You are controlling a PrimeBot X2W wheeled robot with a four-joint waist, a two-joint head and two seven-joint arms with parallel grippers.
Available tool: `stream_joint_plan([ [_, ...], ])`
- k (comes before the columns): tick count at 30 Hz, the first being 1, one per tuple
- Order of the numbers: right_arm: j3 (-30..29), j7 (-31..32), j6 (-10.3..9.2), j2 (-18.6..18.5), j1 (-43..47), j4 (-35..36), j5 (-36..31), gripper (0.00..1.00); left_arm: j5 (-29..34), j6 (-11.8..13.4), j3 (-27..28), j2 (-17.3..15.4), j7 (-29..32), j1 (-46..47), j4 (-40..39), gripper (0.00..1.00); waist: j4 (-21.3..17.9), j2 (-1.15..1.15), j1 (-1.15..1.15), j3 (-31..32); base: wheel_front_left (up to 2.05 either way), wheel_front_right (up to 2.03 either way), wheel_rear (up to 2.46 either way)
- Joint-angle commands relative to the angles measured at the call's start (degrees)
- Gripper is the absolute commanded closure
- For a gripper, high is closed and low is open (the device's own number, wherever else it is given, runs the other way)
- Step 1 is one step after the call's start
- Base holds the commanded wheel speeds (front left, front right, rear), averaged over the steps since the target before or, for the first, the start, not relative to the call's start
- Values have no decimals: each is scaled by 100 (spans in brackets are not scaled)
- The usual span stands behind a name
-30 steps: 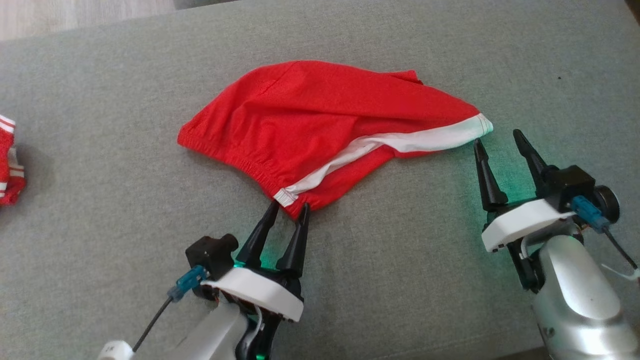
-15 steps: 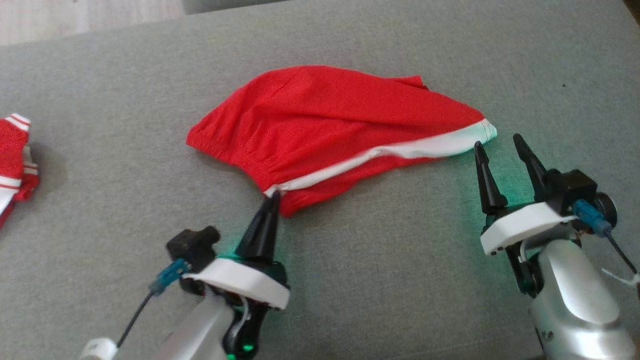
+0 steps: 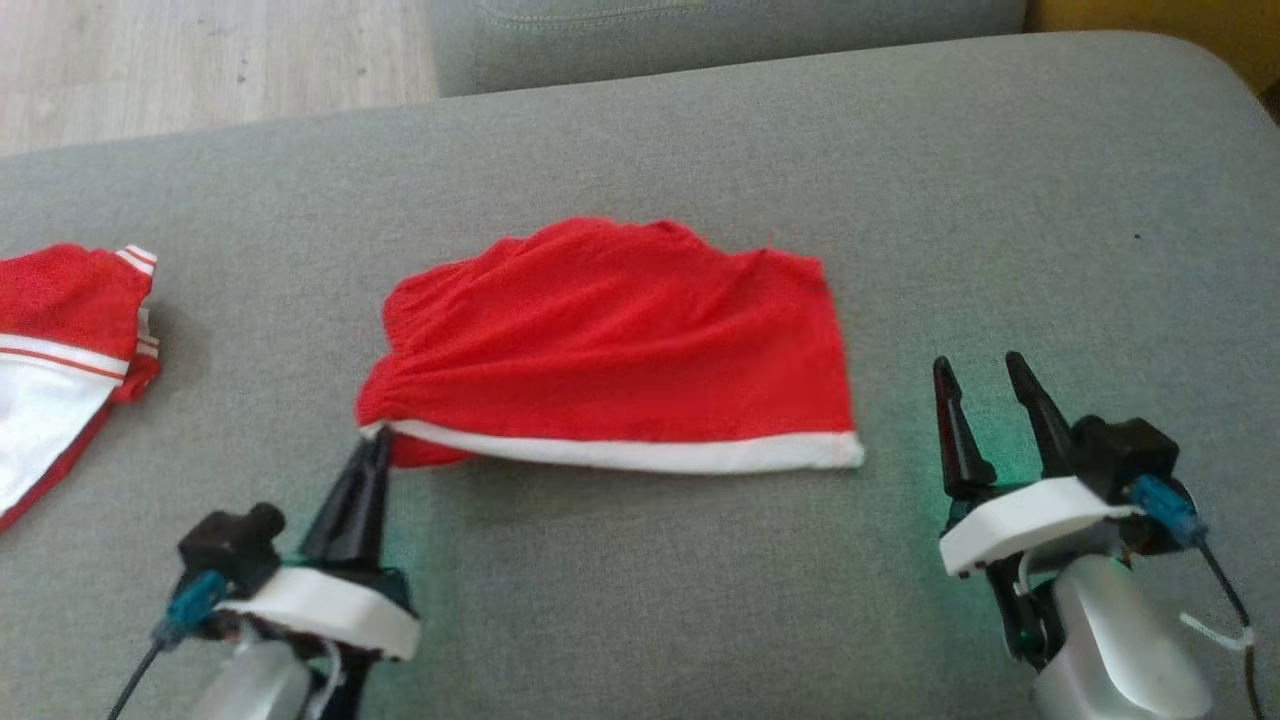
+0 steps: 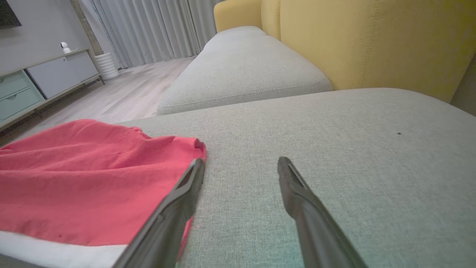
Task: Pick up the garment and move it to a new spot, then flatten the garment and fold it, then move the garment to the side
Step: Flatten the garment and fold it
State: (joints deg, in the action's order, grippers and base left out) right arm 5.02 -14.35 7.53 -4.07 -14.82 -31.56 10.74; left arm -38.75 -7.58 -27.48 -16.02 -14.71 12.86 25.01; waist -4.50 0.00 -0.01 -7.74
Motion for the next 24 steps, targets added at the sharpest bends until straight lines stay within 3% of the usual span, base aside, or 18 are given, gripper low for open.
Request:
stream_joint_plan([
  [1, 55, -64, -4, 62, 27, 231, 54, 0, 403, 34, 498, -211, -29, 62, -65, 0, -14, 0, 1, 34, 0, 0, 0],
  [3, 30, -64, -4, 86, 85, 295, 73, 0, 886, 216, 822, -196, -29, -19, -103, 0, -35, 0, 1, 58, 0, 0, 0],
  [7, 20, -64, -4, 110, 171, 465, 18, 0, 1806, 815, 1488, 88, -29, -368, -452, 0, -68, 0, 1, 90, 0, 0, 0],
  [10, 52, -64, -4, 114, 208, 537, -71, 0, 2100, 963, 1731, 279, -29, -552, -590, 0, -70, 0, 1, 103, 0, 0, 0],
  [16, 304, -64, -4, 118, 207, 533, -74, 0, 2630, 821, 2094, 734, -29, -760, -603, 0, -35, 0, 1, 133, 0, 0, 0],
  [24, 516, -64, -4, 118, 129, 389, -250, 0, 3067, 578, 2372, 978, -29, -746, -559, 0, 26, 0, 1, 96, 0, 0, 0],
])
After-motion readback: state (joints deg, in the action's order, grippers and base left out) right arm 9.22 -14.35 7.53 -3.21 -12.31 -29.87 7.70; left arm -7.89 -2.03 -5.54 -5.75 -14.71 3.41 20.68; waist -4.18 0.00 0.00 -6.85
